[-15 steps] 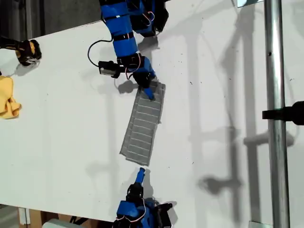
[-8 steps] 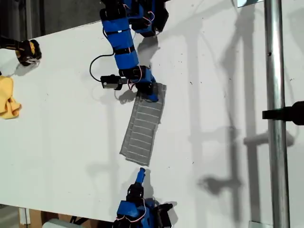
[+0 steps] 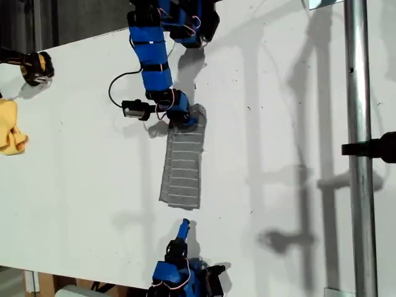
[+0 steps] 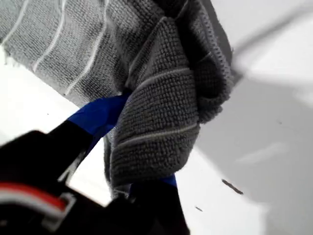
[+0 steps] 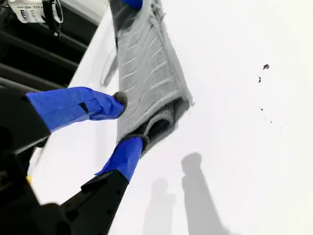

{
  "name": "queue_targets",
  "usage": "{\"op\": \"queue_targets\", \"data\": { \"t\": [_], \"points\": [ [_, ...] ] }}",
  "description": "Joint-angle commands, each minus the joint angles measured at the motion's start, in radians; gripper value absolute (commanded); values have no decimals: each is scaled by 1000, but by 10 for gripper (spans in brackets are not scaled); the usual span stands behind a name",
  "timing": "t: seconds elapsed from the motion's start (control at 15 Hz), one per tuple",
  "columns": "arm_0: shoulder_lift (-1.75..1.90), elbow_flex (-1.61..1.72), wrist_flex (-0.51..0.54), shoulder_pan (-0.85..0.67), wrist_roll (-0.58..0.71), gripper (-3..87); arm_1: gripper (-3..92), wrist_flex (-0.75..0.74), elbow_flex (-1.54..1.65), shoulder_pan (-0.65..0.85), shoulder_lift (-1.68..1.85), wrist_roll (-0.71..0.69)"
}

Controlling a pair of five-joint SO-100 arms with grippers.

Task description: Grasp corners of a towel and fold twice.

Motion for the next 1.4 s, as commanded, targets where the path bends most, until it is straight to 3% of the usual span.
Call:
{"op": "queue_targets", "data": {
  "t": [0.0,0.4,0.6,0.67,1.0,1.33],
  "points": [
    [5,-28,8,6,-6,113,0,20,103,15,216,18],
    [5,-32,11,-2,2,110,-1,192,308,17,620,94],
    [5,-34,11,-2,3,110,-1,311,322,15,614,123],
    [5,-34,12,0,2,110,-1,287,308,14,604,117],
    [5,-37,12,0,5,109,-1,-172,143,18,535,-67],
    [5,-37,14,-3,12,109,-1,-368,26,23,463,-153]
  ]
}}
